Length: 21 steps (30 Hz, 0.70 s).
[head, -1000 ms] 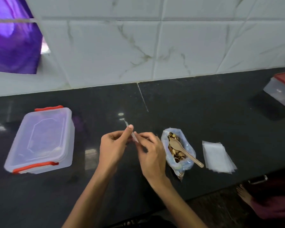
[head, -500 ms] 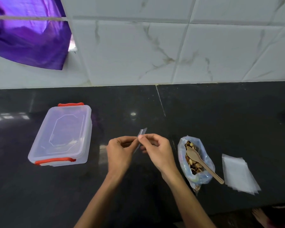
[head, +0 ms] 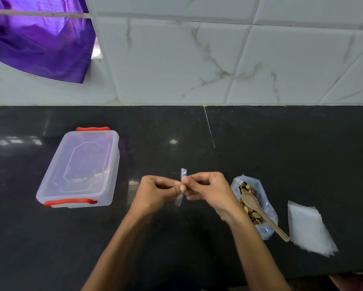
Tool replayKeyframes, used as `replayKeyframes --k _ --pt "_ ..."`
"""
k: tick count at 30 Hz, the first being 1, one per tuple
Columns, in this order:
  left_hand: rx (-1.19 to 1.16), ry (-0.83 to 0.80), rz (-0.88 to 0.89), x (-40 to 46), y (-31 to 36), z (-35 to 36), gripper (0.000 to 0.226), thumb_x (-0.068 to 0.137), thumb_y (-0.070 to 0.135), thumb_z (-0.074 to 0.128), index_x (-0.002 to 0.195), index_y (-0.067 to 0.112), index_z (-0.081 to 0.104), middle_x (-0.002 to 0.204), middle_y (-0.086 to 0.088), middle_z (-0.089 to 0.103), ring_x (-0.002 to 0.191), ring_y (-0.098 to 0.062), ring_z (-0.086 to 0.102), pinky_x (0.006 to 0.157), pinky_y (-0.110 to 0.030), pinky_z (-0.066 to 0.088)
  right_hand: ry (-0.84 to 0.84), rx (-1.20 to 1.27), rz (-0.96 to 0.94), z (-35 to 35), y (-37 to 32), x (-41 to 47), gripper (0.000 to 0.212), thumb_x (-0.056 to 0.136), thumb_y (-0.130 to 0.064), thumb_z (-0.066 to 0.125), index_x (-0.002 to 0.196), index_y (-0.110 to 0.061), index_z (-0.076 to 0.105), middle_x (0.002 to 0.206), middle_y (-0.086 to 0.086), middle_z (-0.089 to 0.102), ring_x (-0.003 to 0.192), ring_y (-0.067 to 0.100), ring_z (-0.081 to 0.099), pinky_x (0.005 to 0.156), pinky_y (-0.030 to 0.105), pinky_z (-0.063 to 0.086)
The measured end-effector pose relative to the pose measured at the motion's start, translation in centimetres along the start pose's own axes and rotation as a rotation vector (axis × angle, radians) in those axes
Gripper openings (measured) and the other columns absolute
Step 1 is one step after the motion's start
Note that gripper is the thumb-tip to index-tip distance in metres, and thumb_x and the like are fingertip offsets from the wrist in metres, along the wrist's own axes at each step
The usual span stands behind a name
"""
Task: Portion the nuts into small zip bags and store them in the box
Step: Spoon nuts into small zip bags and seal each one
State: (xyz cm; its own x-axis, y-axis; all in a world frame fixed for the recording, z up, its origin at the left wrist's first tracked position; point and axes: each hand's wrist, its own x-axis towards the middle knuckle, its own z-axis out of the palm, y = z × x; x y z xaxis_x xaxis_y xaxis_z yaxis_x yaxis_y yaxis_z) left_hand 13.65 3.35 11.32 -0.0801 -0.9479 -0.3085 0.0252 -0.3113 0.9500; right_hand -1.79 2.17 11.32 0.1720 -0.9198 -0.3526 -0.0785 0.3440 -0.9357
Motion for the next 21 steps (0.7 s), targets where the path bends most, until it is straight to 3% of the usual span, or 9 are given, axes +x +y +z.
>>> replayKeyframes --k 2,6,8,10,12,16,21 --pt "-0.081 -0.064 -0.061 0.1 -0.1 -0.2 0.007 0.063 0.014 0.072 0.067 0.009 0.075 0.066 -0.007 0.072 0.06 -0.011 0.069 0.052 -0.02 0.054 -0.075 0.035 0.028 -0.4 0.0 0.1 0.009 0.082 -0.016 0.067 0.086 -0.01 0.073 0.074 0.005 0.073 0.071 0.014 0.07 0.067 0.025 0.057" --pt "-0.041 -0.118 -0.093 0.4 -0.1 -0.7 0.011 0.073 0.017 0.07 0.076 0.008 0.075 0.077 -0.009 0.073 0.07 -0.015 0.069 0.062 -0.028 0.058 -0.102 -0.032 0.032 -0.8 0.0 0.6 0.012 0.087 -0.014 0.064 0.091 -0.007 0.073 0.076 0.005 0.072 0.072 0.013 0.069 0.07 0.025 0.057" --pt "0.036 -0.061 -0.049 0.3 0.0 -0.5 0.008 0.083 0.01 0.067 0.08 0.004 0.071 0.079 -0.011 0.072 0.071 -0.018 0.069 0.06 -0.029 0.058 -0.068 -0.123 0.023 -0.6 0.0 0.9 0.013 0.09 -0.016 0.062 0.093 -0.007 0.072 0.079 0.005 0.072 0.075 0.012 0.069 0.071 0.025 0.057" --pt "0.286 0.056 0.09 0.3 -0.1 -0.1 0.01 0.086 0.009 0.066 0.077 0.008 0.069 0.079 -0.007 0.072 0.073 -0.019 0.07 0.064 -0.033 0.06 -0.014 -0.249 -0.009 -0.1 0.0 1.3 0.013 0.09 -0.02 0.061 0.09 -0.011 0.071 0.08 0.003 0.072 0.076 0.011 0.07 0.072 0.026 0.058" --pt "0.478 0.152 0.201 0.3 -0.2 0.5 0.012 0.082 0.016 0.069 0.071 0.017 0.066 0.073 0.003 0.07 0.07 -0.009 0.068 0.066 -0.029 0.058 0.026 -0.381 -0.068 0.3 -0.1 1.4 0.016 0.091 -0.026 0.06 0.087 -0.014 0.07 0.077 -0.001 0.071 0.074 0.008 0.069 0.073 0.026 0.057" --pt "0.542 0.246 0.276 0.5 -0.2 1.2 0.017 0.079 0.022 0.074 0.065 0.024 0.063 0.065 0.01 0.065 0.066 0.002 0.062 0.062 -0.018 0.053 0.068 -0.519 -0.089 0.3 -0.4 1.7 0.019 0.09 -0.03 0.059 0.084 -0.016 0.069 0.077 -0.001 0.07 0.076 0.009 0.067 0.075 0.029 0.056" --pt "0.57 0.334 0.264 0.5 -0.4 1.7 0.022 0.08 0.025 0.074 0.064 0.024 0.059 0.064 0.01 0.061 0.065 -0.005 0.063 0.059 -0.019 0.053 0.074 -0.583 -0.075 0.2 -0.8 2.0 0.014 0.089 -0.028 0.062 0.082 -0.017 0.066 0.079 0.0 0.07 0.077 0.01 0.067 0.079 0.032 0.056"
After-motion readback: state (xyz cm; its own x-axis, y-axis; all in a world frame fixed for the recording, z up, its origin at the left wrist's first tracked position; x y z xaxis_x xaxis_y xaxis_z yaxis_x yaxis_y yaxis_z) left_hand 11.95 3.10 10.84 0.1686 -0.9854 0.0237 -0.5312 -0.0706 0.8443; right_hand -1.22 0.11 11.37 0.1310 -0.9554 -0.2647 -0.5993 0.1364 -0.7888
